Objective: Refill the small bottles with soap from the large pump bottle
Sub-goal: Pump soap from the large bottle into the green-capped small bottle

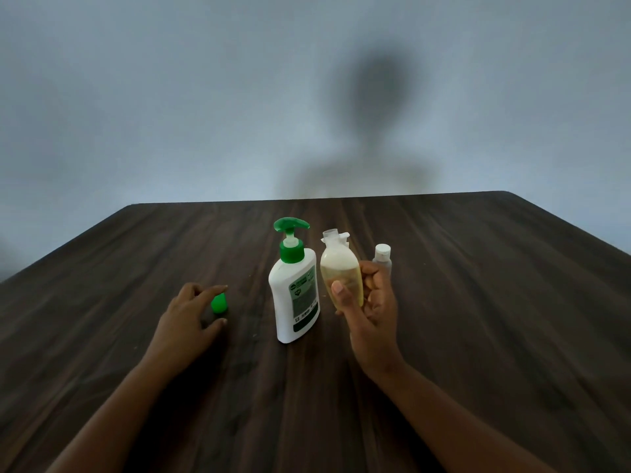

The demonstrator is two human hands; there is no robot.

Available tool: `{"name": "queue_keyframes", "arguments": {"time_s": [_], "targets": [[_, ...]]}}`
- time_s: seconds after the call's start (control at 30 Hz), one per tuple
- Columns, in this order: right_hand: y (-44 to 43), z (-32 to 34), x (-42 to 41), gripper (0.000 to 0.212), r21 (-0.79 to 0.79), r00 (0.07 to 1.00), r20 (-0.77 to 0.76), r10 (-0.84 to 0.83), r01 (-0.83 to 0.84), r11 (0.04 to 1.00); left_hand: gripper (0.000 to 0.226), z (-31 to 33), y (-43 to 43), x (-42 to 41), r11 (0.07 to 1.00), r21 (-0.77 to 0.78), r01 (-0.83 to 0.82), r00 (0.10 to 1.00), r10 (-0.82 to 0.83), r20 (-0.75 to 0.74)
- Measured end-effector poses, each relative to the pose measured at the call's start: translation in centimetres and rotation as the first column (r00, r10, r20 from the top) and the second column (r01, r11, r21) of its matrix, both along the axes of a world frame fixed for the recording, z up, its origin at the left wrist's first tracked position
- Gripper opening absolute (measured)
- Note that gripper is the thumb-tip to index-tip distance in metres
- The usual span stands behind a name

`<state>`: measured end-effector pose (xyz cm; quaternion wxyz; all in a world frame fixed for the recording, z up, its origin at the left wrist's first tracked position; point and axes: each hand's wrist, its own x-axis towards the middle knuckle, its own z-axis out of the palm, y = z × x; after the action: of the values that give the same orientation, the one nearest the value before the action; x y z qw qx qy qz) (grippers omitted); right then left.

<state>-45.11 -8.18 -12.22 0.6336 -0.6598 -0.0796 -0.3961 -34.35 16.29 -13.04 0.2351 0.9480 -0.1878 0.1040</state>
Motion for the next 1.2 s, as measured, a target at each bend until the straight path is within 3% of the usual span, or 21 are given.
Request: {"name": "queue_keyframes", "arguments": {"time_s": [0.13,0.23,0.3,0.37,0.43,0.47,0.53,0.6,0.7,0.83,0.97,1.2], "targets": [[0.0,-0.1,0.2,0.019,-0.021,1.0,-0.004,-0.012,0.012,1.0,0.059,0.1,-0.7,0.9,0.999,0.048,-0.006,0.999,0.004,0.032],[0.0,-0.2,0.2,0.02,-0.045,1.0,-0.001,-0.023,0.022,0.999,0.036,-0.1,-0.9,1.9,0.997,0.076,0.002,0.998,-0.007,0.07],[-0.1,-0.1,0.2,0.02,-0.047,1.0,0.004,-0.016,0.016,0.999,0.023,0.0,-0.9,2.0,0.999,-0.036,-0.014,0.99,0.018,0.14],[-0.1,-0.1,0.2,0.021,-0.048,1.0,0.01,-0.011,0.012,0.999,0.021,1.3,-1.1,1.6,0.965,-0.25,-0.082,0.967,0.137,0.213],[-0.1,-0.1,0.2,0.021,-0.038,1.0,0.015,-0.005,0.006,0.999,0.023,4.0,-1.9,0.4,0.819,-0.567,-0.09,0.929,0.273,0.248],[0.0,-0.1,0.3,0.021,-0.038,1.0,0.019,-0.003,0.003,0.999,0.023,5.8,-2.6,-0.6,0.712,-0.702,-0.017,0.929,0.271,0.253],[0.1,-0.1,0.3,0.023,-0.052,1.0,0.027,-0.006,0.007,0.999,0.025,9.3,-4.4,-2.9,0.512,-0.822,0.248,0.94,0.078,0.333],[0.1,-0.1,0.3,0.027,-0.055,1.0,0.025,-0.008,0.01,0.998,0.03,11.6,-6.5,-5.0,0.453,-0.765,0.458,0.884,-0.142,0.445],[0.0,0.0,0.1,0.022,-0.037,0.999,0.043,-0.004,0.005,0.999,0.028,12.6,-9.9,-6.4,0.562,-0.58,0.589,0.787,-0.237,0.57],[-0.1,0.3,-0.1,0.02,-0.019,0.997,0.076,-0.005,0.006,1.0,0.014,11.2,-13.6,-7.3,0.569,-0.583,0.58,0.767,-0.138,0.627],[0.0,0.6,-0.2,0.022,-0.042,0.992,0.122,-0.011,0.016,0.999,0.026,9.5,-15.1,-7.2,0.502,-0.703,0.504,0.827,-0.045,0.561],[-0.1,0.7,-0.1,0.022,-0.033,0.986,0.168,-0.004,0.009,0.999,0.022,9.4,-15.9,-7.6,0.466,-0.756,0.46,0.87,-0.066,0.488]]}}
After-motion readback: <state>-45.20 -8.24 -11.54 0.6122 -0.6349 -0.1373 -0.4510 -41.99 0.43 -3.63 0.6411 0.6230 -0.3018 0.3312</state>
